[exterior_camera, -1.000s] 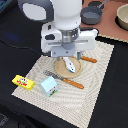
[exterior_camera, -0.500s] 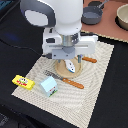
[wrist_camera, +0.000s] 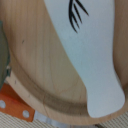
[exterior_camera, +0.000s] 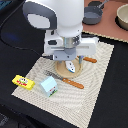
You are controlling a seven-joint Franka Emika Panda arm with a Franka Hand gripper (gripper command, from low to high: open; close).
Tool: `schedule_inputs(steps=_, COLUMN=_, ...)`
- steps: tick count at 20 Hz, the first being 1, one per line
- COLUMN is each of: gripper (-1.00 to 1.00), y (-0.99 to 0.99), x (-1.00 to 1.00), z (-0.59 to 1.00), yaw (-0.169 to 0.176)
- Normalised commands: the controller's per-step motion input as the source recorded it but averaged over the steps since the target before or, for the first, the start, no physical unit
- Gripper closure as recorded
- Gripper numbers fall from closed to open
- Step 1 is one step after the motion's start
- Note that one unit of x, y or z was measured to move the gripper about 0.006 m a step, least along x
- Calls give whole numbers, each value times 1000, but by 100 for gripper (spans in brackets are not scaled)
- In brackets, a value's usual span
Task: Interact with the objects in diverse but meaningful ways.
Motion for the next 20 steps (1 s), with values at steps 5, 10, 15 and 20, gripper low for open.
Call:
schedule_inputs(steps=5, gripper=100, y=-79, x=141, z=-108, yaw=0)
schedule_inputs(steps=10, gripper=100, y=-106, x=113, z=-132, yaw=0)
schedule_inputs(steps=15, gripper=100, y=-95, x=163, z=39, yaw=0)
schedule_inputs(steps=20, gripper=100, y=-1, x=134, z=1000, yaw=2)
